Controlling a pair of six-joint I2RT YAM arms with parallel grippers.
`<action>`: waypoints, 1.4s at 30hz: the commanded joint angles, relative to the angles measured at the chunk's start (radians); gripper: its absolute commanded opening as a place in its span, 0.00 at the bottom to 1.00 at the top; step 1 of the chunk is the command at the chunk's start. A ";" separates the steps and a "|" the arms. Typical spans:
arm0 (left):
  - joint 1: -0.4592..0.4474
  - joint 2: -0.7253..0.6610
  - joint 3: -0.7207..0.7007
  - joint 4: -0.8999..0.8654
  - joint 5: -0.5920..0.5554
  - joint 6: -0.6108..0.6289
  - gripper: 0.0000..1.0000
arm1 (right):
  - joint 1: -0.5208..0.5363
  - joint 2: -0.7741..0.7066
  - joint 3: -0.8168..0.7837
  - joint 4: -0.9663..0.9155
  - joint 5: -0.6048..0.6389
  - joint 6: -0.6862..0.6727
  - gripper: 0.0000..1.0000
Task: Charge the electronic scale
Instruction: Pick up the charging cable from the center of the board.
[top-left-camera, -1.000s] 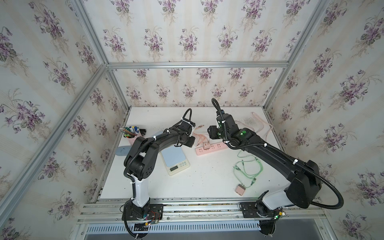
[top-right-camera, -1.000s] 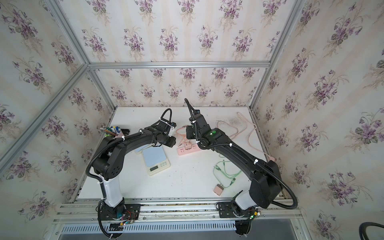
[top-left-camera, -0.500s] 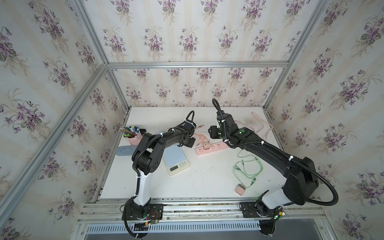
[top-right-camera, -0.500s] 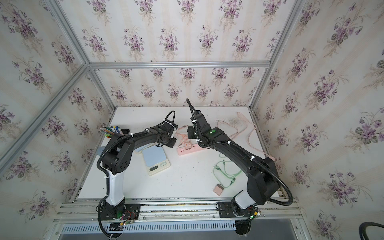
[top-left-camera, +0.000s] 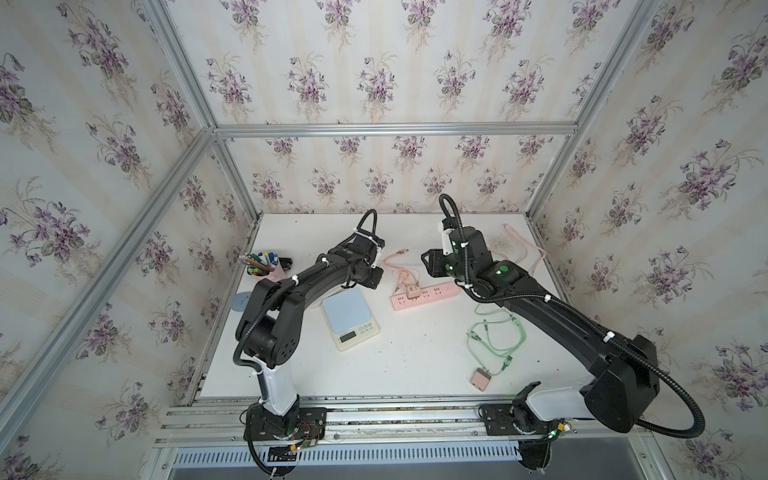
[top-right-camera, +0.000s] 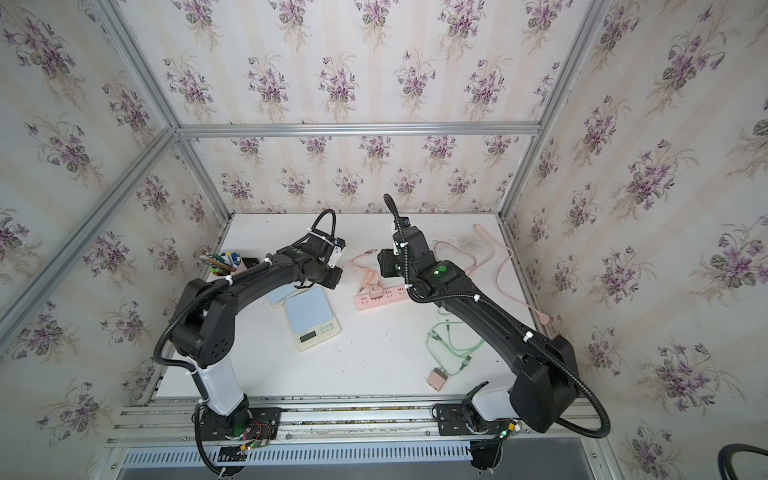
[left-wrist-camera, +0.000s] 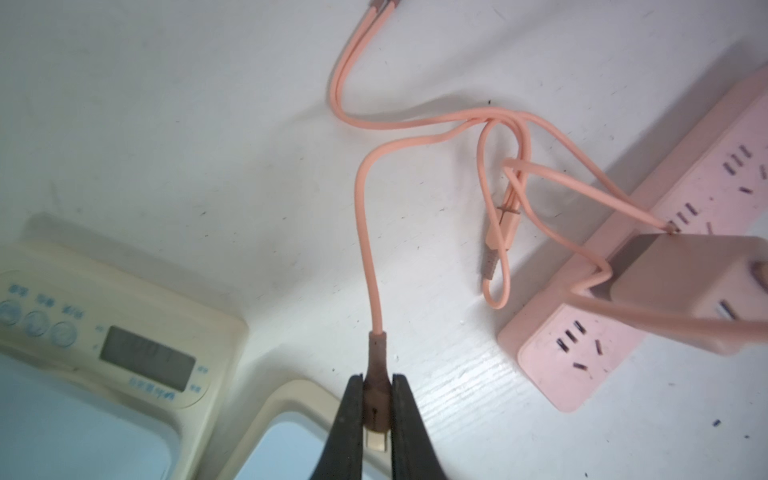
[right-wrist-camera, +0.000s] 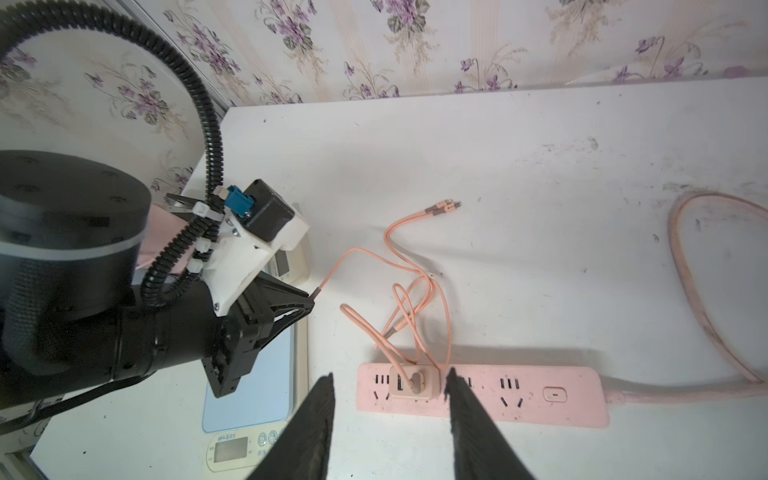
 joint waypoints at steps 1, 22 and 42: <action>0.042 -0.070 -0.019 -0.059 0.099 0.011 0.00 | 0.003 -0.023 0.013 0.080 -0.038 -0.073 0.46; 0.089 -0.346 -0.132 -0.164 0.583 0.203 0.00 | 0.212 -0.003 -0.312 0.688 -0.264 -1.076 0.68; 0.100 -0.314 -0.097 -0.268 0.697 0.298 0.00 | 0.199 0.086 -0.209 0.426 -0.247 -1.331 0.62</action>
